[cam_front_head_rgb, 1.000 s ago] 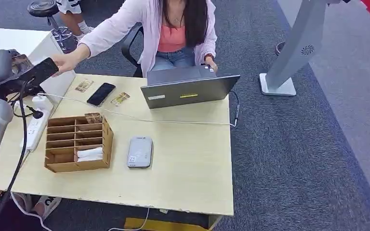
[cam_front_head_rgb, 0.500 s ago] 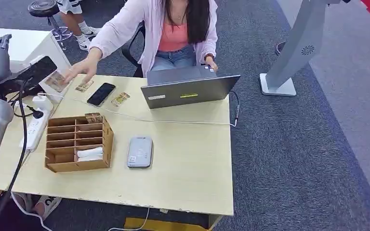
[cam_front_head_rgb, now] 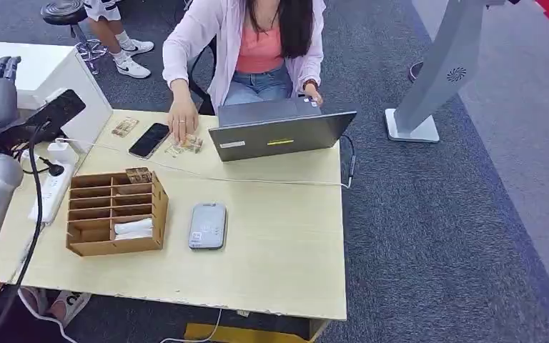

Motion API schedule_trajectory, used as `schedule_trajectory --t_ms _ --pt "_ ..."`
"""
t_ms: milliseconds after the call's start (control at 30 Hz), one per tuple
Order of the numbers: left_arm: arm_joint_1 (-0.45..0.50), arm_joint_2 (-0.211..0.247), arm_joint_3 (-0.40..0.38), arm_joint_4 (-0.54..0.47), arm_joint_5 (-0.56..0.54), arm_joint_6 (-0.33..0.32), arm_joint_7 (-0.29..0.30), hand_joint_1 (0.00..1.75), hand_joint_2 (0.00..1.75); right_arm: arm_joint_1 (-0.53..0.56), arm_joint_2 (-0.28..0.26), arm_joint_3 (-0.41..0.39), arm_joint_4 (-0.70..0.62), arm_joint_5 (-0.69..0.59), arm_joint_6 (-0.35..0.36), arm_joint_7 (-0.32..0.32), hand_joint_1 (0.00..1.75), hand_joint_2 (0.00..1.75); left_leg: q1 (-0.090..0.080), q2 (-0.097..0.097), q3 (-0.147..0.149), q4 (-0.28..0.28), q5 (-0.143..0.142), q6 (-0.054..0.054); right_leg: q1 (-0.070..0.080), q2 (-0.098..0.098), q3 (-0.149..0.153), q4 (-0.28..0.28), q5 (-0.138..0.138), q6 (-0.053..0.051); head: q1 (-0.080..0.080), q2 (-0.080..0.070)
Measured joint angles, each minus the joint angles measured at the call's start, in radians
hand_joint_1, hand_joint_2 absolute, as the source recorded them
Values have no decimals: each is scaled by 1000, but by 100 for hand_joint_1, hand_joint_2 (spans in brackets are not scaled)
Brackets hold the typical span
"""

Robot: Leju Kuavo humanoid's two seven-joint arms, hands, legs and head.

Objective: Pass the card to the sensor for recognition and then transmit it.

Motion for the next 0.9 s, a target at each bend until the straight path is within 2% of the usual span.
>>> schedule_trajectory --t_ms 167,200,267,333,400,467,500,567,667,767,900 --pt "75 2 32 -66 71 37 -71 0 175 0 0 0 0 -10 -4 2 0 0 0 0 0 0 0 0 0 0 0 0 0 0 0 0" --pt "112 3 45 -108 130 38 -117 0 175 0 0 -1 0 -18 -7 1 0 0 0 0 0 0 0 0 0 0 1 0 0 0 1 0" --pt "244 11 88 -255 297 26 -208 0 175 0 0 -7 0 -34 -10 -3 0 0 -1 4 3 -1 -2 0 -2 5 2 0 -1 0 0 0" --pt "418 16 160 -454 514 -10 -291 0 175 3 0 -12 0 -45 -10 -3 0 0 -1 12 6 -1 -6 -1 -2 11 2 0 -2 -2 0 0" --pt "621 18 252 -644 781 -83 -384 0 175 7 0 -23 0 -58 -15 -8 0 0 -1 21 9 -2 -12 -2 -2 20 4 1 -4 -2 1 0" --pt "808 16 387 -820 981 -182 -451 0 175 14 0 -35 0 -74 -24 -15 0 0 -1 28 13 -2 -16 -3 -2 27 3 0 -8 -3 -2 0" --pt "881 10 449 -876 1053 -233 -469 0 175 19 0 -39 0 -77 -27 -18 0 0 0 28 12 -2 -16 -3 -2 27 3 0 -9 -3 -2 0" --pt "997 -5 586 -979 1174 -357 -487 0 175 22 0 -50 0 -83 -29 -18 0 0 0 24 11 -2 -18 -2 -1 23 3 0 -12 -2 -2 0" --pt "1082 -40 797 -1044 1253 -504 -475 0 175 22 0 -56 0 -84 -29 -17 0 0 0 15 10 -2 -18 -2 -1 16 4 0 -16 -1 -2 0" --pt "1117 -63 940 -1056 1263 -558 -471 0 175 20 0 -58 0 -81 -29 -14 0 0 0 11 10 -2 -18 -2 0 11 6 0 -16 -1 -2 0" --pt "1124 -98 1064 -1052 1280 -589 -457 0 175 17 1 -58 0 -80 -29 -17 0 0 1 7 10 -2 -17 -2 0 7 8 0 -16 -1 0 0"
